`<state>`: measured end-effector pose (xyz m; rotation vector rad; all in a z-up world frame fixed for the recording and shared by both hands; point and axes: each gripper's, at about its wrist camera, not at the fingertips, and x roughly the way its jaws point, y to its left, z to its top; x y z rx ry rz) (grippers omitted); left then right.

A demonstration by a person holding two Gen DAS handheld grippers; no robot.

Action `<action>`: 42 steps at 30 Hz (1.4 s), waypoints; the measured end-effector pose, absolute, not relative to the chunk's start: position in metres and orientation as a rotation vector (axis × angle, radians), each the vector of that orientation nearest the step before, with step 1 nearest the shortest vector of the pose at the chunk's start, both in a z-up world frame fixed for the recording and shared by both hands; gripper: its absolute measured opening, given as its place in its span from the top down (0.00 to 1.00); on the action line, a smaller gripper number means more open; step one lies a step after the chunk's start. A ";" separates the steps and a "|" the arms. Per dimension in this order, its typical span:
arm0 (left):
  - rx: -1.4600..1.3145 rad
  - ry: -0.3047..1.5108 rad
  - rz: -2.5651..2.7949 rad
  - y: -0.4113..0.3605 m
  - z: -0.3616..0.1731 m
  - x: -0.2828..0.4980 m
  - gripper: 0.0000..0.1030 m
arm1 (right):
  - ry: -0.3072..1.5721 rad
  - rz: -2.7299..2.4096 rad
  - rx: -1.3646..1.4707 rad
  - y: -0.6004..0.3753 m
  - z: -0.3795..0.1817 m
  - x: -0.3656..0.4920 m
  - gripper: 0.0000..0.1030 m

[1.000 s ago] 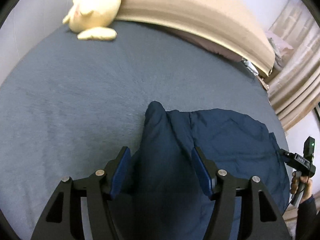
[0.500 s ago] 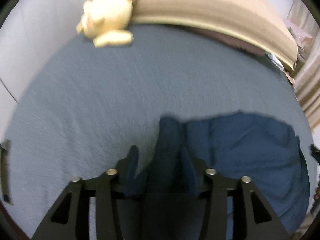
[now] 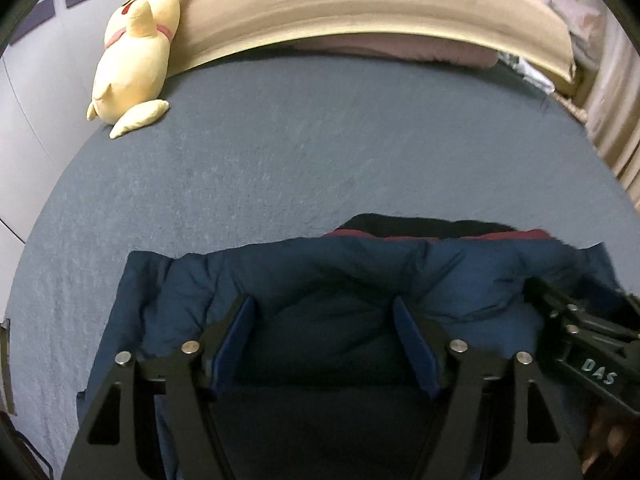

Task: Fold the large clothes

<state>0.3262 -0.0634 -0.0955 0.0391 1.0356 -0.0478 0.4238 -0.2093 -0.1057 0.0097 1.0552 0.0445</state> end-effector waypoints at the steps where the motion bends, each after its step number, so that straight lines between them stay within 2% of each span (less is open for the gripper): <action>1: 0.045 1.042 -0.038 -0.064 -0.096 0.327 0.25 | 1.063 0.041 0.008 -0.208 -0.107 0.428 0.11; 7: 0.049 1.014 -0.054 -0.055 -0.067 0.295 0.26 | 0.980 0.045 0.077 -0.223 -0.070 0.395 0.11; 13: 0.037 0.884 -0.073 -0.031 -0.034 0.202 0.26 | 0.837 0.095 0.101 -0.237 -0.016 0.303 0.10; 19: 0.056 0.836 -0.044 -0.027 -0.055 0.129 0.26 | 0.788 0.081 0.057 -0.231 -0.035 0.217 0.10; 23: 0.072 0.837 -0.024 -0.029 -0.070 0.108 0.26 | 0.777 0.059 0.033 -0.226 -0.052 0.183 0.10; 32: 0.040 0.840 0.017 -0.019 -0.095 0.095 0.24 | 0.783 -0.026 0.005 -0.228 -0.092 0.161 0.08; 42: 0.024 0.844 0.034 -0.019 -0.094 0.089 0.23 | 0.819 -0.038 0.021 -0.234 -0.087 0.161 0.04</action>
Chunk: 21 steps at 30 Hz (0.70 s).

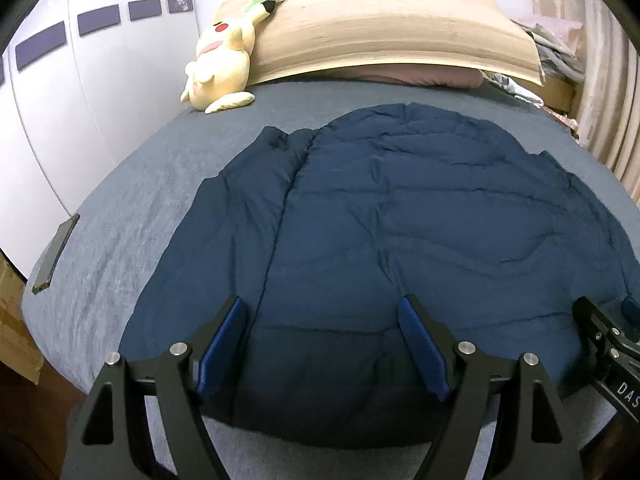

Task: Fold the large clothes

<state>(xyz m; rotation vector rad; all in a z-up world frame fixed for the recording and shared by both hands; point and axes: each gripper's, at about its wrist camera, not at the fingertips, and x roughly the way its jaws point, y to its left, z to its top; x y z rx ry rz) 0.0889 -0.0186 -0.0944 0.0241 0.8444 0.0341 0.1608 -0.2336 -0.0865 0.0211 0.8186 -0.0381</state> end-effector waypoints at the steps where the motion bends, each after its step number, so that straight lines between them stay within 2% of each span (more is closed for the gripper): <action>1: 0.012 0.849 0.028 -0.016 -0.091 0.086 0.23 | 0.811 -0.039 0.036 -0.235 -0.082 0.157 0.04; 13: -0.017 0.715 -0.045 0.001 -0.022 0.001 0.22 | 0.729 0.014 0.066 -0.228 -0.023 0.062 0.00; 21: -0.033 0.700 -0.056 0.009 -0.005 -0.040 0.20 | 0.675 0.025 0.058 -0.224 -0.003 0.010 0.00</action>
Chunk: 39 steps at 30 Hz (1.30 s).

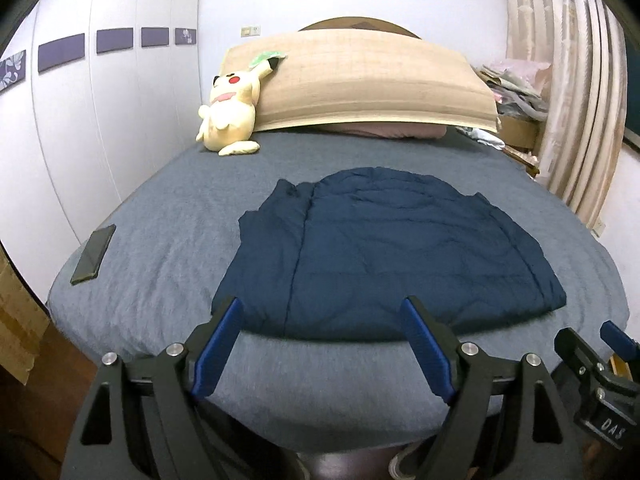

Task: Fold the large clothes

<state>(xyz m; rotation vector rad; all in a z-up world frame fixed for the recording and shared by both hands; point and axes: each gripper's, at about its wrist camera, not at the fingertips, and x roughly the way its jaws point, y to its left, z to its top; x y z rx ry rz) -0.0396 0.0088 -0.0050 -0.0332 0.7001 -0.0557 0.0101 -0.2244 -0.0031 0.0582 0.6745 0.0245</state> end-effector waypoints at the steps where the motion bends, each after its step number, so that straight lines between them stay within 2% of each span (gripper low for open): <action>1: -0.042 0.701 -0.060 0.010 -0.004 -0.041 0.20 | 0.666 0.030 0.050 -0.222 -0.002 0.006 0.00; 14: 0.012 0.642 -0.037 0.007 0.007 -0.052 0.20 | 0.623 0.052 0.011 -0.209 0.008 -0.007 0.00; 39: 0.040 0.658 -0.001 0.005 0.006 -0.051 0.20 | 0.612 0.041 0.003 -0.208 0.011 -0.007 0.00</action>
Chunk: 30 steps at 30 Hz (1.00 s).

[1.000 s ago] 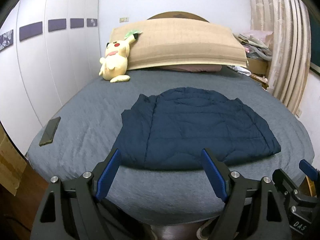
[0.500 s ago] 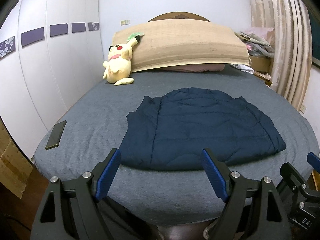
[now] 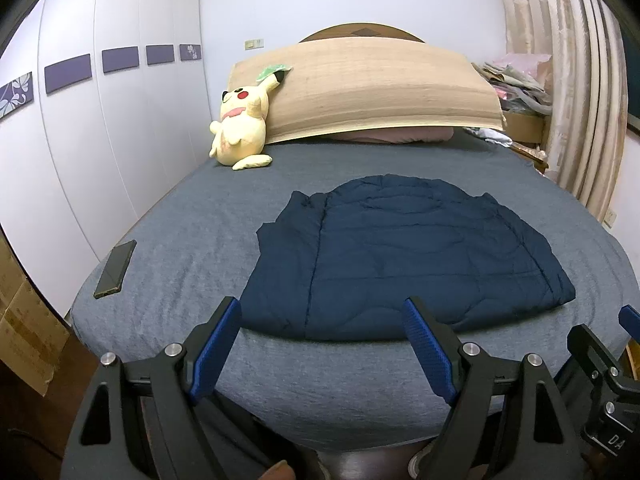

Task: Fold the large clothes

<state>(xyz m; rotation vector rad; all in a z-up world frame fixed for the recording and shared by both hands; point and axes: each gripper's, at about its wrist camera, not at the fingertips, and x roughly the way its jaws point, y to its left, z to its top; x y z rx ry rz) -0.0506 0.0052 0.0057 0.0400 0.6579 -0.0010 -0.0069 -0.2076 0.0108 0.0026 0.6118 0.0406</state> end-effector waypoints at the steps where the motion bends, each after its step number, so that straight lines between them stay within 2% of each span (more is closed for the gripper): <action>1: 0.040 0.657 -0.002 0.005 0.006 -0.050 0.20 | 0.611 0.040 0.003 -0.207 0.011 -0.007 0.00; 30: 0.030 0.657 -0.035 0.002 0.007 -0.051 0.19 | 0.590 0.027 -0.004 -0.210 0.014 -0.009 0.00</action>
